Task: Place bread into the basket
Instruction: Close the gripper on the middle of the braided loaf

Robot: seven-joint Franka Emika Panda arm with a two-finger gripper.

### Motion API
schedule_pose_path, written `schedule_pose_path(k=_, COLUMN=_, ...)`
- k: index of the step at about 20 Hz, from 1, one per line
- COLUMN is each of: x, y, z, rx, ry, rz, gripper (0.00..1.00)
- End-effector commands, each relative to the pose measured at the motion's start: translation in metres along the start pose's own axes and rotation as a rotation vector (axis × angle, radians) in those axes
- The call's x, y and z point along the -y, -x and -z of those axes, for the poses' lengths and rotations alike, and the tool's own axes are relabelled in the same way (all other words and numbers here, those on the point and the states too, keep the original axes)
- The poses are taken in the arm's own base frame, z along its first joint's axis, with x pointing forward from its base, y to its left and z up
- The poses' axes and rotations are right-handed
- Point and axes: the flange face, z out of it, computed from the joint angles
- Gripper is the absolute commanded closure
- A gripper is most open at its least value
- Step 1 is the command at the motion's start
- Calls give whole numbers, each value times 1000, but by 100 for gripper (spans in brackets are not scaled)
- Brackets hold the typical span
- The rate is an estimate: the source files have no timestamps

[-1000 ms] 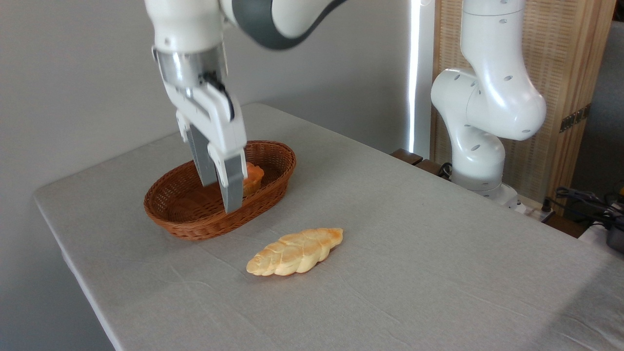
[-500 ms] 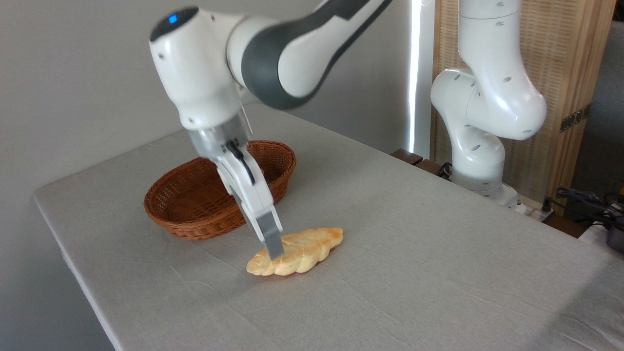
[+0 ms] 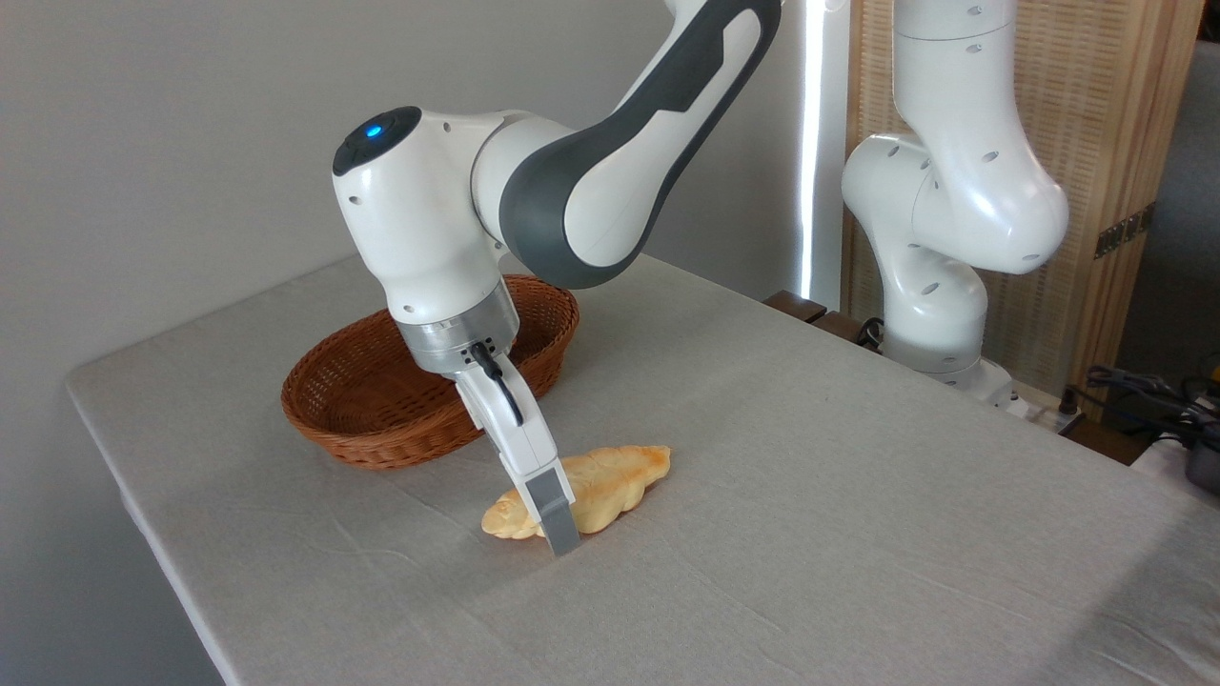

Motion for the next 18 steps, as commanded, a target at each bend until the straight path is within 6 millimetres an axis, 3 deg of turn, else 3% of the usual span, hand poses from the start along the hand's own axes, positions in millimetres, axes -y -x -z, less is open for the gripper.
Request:
schedule_pose_path(k=1, x=1, y=3, z=5, rx=-4, ry=-18, rz=-17, gripper=69)
schedule_pose_path(k=12, x=0, y=5, z=7, rx=-3, ry=-17, rz=-17, gripper=69)
schedule_pose_path(k=14, x=2, y=11, z=22, rx=-25, ry=-32, rz=-2, gripper=69)
schedule_pose_path(k=18, x=0, y=16, z=74, rx=-128, ry=-71, rz=32, gripper=69)
